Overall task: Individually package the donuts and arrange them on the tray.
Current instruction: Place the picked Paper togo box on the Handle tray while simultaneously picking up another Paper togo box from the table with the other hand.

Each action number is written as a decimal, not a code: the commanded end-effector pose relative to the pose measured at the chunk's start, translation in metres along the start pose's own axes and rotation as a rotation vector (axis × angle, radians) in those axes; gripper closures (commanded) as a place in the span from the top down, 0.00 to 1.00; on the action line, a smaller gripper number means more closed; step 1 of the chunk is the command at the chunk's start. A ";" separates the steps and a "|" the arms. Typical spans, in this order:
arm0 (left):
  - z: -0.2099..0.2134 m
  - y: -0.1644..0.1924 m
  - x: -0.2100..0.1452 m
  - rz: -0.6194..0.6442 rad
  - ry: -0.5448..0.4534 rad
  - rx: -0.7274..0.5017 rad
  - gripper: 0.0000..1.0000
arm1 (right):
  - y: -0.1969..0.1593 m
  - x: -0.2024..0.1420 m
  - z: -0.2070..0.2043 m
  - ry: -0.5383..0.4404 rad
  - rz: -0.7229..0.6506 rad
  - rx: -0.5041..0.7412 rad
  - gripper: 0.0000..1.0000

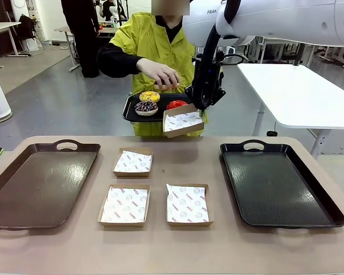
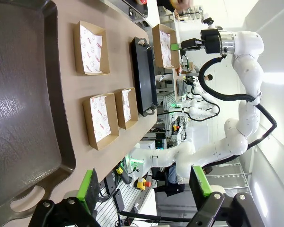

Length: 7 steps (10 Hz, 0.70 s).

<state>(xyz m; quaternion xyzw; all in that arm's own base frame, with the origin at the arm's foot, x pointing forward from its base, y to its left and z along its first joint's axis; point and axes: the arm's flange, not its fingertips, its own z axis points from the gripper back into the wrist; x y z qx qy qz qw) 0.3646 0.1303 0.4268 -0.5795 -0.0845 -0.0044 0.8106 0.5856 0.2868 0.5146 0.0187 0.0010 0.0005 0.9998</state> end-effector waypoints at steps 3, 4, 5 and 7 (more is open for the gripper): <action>0.001 -0.001 0.000 -0.010 -0.010 -0.012 1.00 | -0.004 -0.006 -0.003 0.000 -0.004 -0.004 0.00; 0.001 -0.001 0.000 -0.010 -0.010 -0.012 1.00 | -0.004 -0.006 -0.003 0.000 -0.004 -0.004 0.00; 0.001 -0.001 0.000 -0.010 -0.010 -0.012 1.00 | -0.004 -0.006 -0.003 0.000 -0.004 -0.004 0.00; 0.001 -0.001 0.000 -0.010 -0.010 -0.012 1.00 | -0.004 -0.006 -0.003 0.000 -0.004 -0.004 0.00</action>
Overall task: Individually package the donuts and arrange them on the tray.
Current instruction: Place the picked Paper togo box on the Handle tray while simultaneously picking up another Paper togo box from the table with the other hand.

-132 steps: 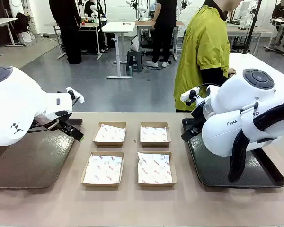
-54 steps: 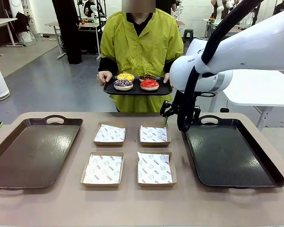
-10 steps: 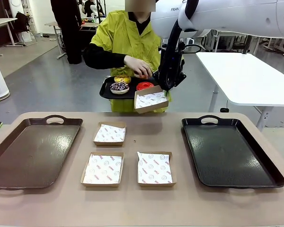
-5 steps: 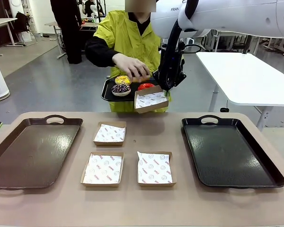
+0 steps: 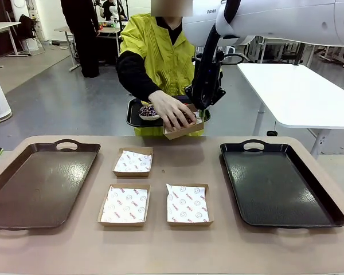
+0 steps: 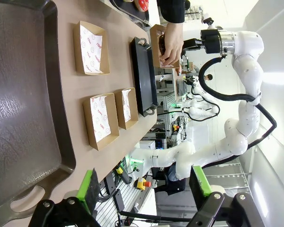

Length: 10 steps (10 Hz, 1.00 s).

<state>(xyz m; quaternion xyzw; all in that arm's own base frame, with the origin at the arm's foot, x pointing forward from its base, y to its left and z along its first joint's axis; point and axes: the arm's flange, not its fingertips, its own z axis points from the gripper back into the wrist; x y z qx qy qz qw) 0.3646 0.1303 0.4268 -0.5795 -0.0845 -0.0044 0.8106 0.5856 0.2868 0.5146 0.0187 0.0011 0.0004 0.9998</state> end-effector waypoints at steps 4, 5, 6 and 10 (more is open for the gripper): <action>0.001 -0.001 0.000 -0.010 -0.010 -0.012 1.00 | -0.004 -0.006 -0.002 0.000 -0.004 -0.004 0.00; 0.001 -0.001 0.000 -0.010 -0.010 -0.012 1.00 | -0.004 -0.006 -0.002 0.000 -0.004 -0.004 0.00; 0.001 -0.001 0.000 -0.010 -0.010 -0.012 1.00 | -0.004 -0.006 -0.002 0.000 -0.004 -0.004 0.00; -0.011 -0.047 -0.002 0.018 0.122 0.245 1.00 | -0.057 -0.022 0.013 0.026 0.052 0.046 0.01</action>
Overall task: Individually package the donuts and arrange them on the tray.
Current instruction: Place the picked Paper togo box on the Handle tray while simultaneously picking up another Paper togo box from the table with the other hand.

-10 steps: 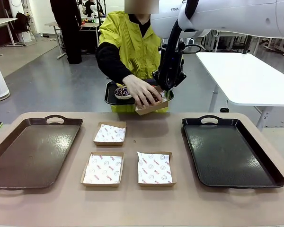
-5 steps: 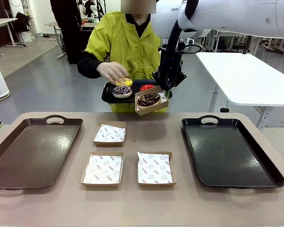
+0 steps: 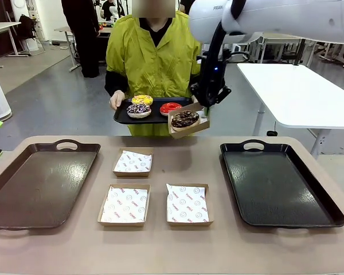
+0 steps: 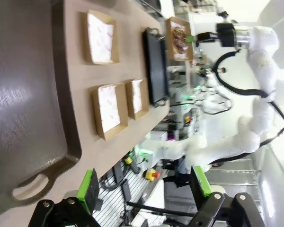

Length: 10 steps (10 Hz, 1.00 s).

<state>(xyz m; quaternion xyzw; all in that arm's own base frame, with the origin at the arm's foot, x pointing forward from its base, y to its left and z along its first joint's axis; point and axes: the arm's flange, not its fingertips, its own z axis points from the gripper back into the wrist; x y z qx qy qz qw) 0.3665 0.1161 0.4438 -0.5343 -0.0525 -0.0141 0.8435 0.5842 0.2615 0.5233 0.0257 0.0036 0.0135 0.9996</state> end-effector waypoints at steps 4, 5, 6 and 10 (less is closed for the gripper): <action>-0.051 -0.124 0.012 0.001 0.227 0.543 1.00 | -0.146 -0.064 -0.002 0.055 0.052 -0.008 0.01; -0.072 -0.144 0.020 -0.003 0.249 0.644 1.00 | -0.169 -0.067 -0.008 0.041 0.034 0.014 0.01; -0.100 -0.161 0.022 -0.003 0.255 0.739 1.00 | -0.191 -0.067 -0.019 0.031 0.019 0.044 0.01; -0.214 -0.167 0.027 -0.020 0.222 1.005 1.00 | -0.222 -0.044 -0.063 0.045 -0.027 0.118 0.01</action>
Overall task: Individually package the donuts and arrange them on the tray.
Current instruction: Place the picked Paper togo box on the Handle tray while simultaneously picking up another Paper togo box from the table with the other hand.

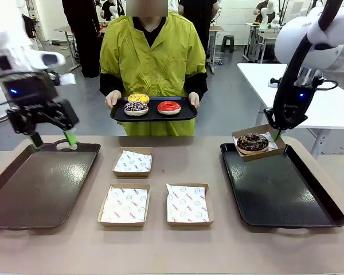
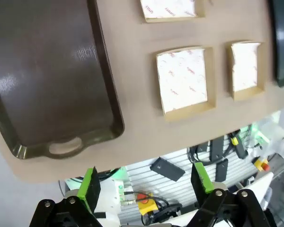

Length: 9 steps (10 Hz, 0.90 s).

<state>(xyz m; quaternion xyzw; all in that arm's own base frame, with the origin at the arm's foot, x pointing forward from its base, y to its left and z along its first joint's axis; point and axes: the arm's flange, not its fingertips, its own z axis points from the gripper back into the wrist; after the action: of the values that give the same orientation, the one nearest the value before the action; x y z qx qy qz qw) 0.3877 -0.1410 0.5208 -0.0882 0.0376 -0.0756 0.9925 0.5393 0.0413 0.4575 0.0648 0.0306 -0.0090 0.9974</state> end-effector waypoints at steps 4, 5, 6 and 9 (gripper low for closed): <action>-0.084 -0.048 0.012 0.115 -0.106 0.110 1.00 | -0.002 0.012 -0.024 0.016 -0.005 0.011 0.01; -0.097 -0.058 0.008 0.119 -0.118 0.087 1.00 | -0.002 0.012 -0.024 0.016 -0.005 0.011 0.01; -0.109 -0.064 0.007 0.112 -0.111 0.087 1.00 | -0.002 0.012 -0.024 0.016 -0.005 0.011 0.01; -0.137 -0.071 0.000 0.091 -0.071 0.095 1.00 | -0.002 0.012 -0.024 0.016 -0.005 0.011 0.01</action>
<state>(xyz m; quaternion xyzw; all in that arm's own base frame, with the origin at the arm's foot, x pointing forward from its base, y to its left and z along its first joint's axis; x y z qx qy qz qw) 0.3671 -0.2307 0.4046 -0.0414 0.0021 -0.0370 0.9985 0.5531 0.0425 0.4324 0.0716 0.0382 -0.0116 0.9966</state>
